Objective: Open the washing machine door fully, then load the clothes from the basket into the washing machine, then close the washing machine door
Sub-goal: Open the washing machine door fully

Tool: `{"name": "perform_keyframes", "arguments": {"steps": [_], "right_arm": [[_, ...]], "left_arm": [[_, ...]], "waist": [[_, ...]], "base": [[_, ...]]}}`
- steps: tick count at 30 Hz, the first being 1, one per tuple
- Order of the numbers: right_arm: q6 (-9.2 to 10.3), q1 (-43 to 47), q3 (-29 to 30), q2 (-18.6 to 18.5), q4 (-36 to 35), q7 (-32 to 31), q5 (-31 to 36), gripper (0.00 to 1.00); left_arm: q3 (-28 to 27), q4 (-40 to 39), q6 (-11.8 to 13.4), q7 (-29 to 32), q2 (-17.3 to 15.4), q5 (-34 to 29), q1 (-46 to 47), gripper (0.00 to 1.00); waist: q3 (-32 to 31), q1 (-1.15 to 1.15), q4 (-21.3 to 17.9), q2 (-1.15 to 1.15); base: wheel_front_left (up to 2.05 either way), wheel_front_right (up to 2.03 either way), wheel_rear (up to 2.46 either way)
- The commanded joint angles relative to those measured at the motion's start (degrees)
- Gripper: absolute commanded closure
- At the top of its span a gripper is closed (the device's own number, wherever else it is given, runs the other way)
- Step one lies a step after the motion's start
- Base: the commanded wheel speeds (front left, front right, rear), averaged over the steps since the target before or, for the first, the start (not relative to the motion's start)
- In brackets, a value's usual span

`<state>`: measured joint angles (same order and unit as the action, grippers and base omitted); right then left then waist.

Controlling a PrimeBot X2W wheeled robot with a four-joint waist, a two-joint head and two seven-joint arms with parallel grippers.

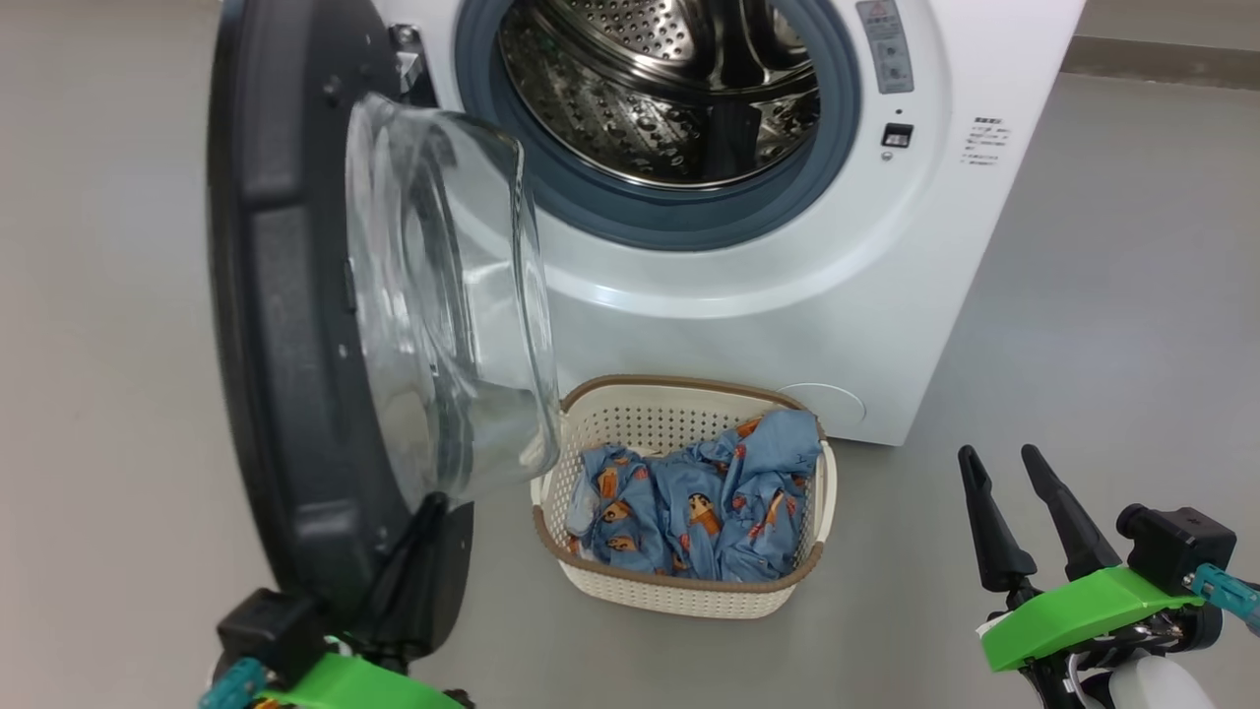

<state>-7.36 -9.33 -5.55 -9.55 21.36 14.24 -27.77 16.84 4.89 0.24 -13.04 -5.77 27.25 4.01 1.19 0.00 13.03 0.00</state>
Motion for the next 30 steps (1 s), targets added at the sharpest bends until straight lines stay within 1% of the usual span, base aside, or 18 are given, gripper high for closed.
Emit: {"name": "perform_keyframes", "arguments": {"steps": [1,10,16,20,24,30], "right_arm": [[-0.13,-1.3,-0.8,-0.3,-1.6,0.8,0.6,0.00],[-0.13,-1.8,-0.9,-0.2,-1.7,0.8,0.9,0.00],[-0.13,-2.3,-0.9,-0.3,-1.6,0.8,1.0,0.00],[-0.13,-2.8,-0.7,-0.4,-1.6,0.8,1.1,0.00],[-0.13,-3.3,-0.5,-0.3,-1.8,0.8,1.1,0.00],[-0.13,-3.9,0.0,0.2,-1.8,0.8,1.0,0.00]], "left_arm": [[-3.9,-0.9,1.1,0.2,-1.8,0.8,2.4,1.00],[-8.5,-0.6,3.3,1.8,-5.3,2.3,2.8,1.00],[-11.8,0.4,3.9,3.9,-9.2,3.0,4.3,1.00],[-13.7,1.6,4.3,5.0,-11.2,3.8,5.5,1.00],[-15.1,4.2,4.1,5.8,-12.9,4.5,7.5,1.00],[-15.7,11.0,3.4,7.2,-15.9,4.4,13.0,1.00]], "waist": [[0.5,0.00,0.6,0.00],[1.9,0.00,2.5,0.00],[2.5,0.00,3.7,0.00],[2.9,0.00,4.5,0.00],[3.5,0.00,5.4,0.00],[4.5,0.00,7.0,0.00]], "base": [[0.00,0.00,0.00],[0.00,0.00,0.00],[0.00,0.00,0.00],[0.00,0.00,0.00],[0.00,0.00,0.00],[0.00,0.00,0.00]]}}
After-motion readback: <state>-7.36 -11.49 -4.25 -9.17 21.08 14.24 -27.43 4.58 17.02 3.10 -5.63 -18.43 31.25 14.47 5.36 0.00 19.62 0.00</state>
